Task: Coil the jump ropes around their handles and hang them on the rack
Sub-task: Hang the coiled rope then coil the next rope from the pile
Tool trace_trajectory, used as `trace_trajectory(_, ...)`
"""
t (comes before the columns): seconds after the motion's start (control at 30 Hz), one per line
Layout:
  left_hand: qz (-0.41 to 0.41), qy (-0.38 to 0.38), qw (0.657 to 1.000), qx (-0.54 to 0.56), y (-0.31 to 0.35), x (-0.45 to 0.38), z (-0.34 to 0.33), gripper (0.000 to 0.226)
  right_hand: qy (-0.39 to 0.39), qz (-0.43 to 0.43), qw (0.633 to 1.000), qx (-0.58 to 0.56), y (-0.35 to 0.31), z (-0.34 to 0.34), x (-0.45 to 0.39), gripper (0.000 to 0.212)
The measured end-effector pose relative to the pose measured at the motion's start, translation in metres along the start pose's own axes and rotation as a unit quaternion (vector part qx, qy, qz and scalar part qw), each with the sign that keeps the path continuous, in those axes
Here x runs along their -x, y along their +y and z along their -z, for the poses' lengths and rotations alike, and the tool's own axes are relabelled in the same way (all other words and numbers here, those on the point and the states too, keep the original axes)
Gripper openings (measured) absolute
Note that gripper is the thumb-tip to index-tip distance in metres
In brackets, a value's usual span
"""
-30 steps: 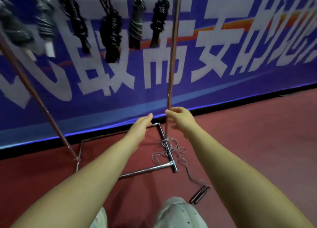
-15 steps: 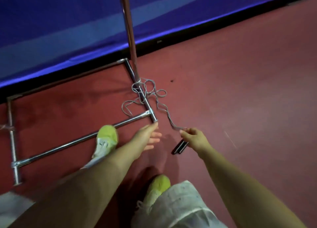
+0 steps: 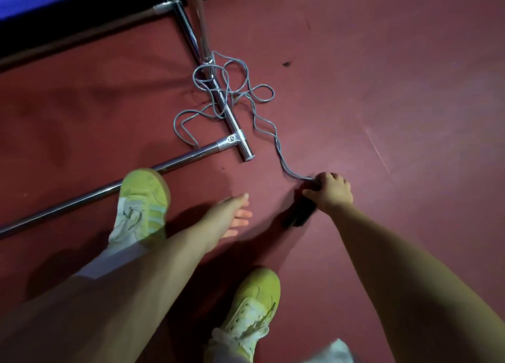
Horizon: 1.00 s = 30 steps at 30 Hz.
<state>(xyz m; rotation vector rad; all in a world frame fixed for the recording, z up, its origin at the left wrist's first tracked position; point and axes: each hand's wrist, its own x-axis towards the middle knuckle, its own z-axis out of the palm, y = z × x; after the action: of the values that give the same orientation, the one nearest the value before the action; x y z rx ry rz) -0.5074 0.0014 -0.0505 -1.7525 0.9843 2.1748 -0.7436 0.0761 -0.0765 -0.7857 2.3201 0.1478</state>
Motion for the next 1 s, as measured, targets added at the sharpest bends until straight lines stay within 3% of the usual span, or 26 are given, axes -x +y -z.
trace_trajectory(0.1, -0.002, -0.004, 1.000, 0.009, -0.002, 0.004, -0.002, 0.029, -0.024, 0.029, 0.999, 0.007, -0.012, -0.007, 0.007, 0.038)
trace_trajectory(0.23, -0.022, -0.007, 1.000, 0.006, -0.002, 0.024, -0.006, 0.038, -0.081, 0.054, 0.989, -0.111, -0.030, -0.003, 0.039, 0.035)
trace_trajectory(0.33, -0.083, 0.005, 0.996, 0.002, 0.008, 0.052, -0.007, 0.045, -0.137, 0.068, 0.954, -0.257, -0.050, 0.018, 0.074, 0.027)
trace_trajectory(0.53, -0.177, -0.022, 0.983, -0.039, 0.046, 0.136, 0.005, 0.063, -0.152, 0.137, 0.903, -0.378, -0.097, 0.098, 0.169, 0.027)
trace_trajectory(0.7, -0.207, -0.093, 0.967, -0.116, 0.065, 0.233, 0.023, 0.049, -0.162, 0.159, 0.839, -0.495, -0.121, 0.162, 0.249, 0.026)
trace_trajectory(0.83, -0.262, -0.108, 0.952, -0.115, 0.056, 0.296, 0.042, 0.016, -0.168, 0.173, 0.818, -0.523, -0.137, 0.191, 0.309, 0.025)
trace_trajectory(1.0, -0.285, -0.133, 0.948, -0.046, 0.040, 0.354, 0.060, 0.026, -0.163, 0.166, 0.816, -0.529, -0.155, 0.201, 0.362, 0.025)
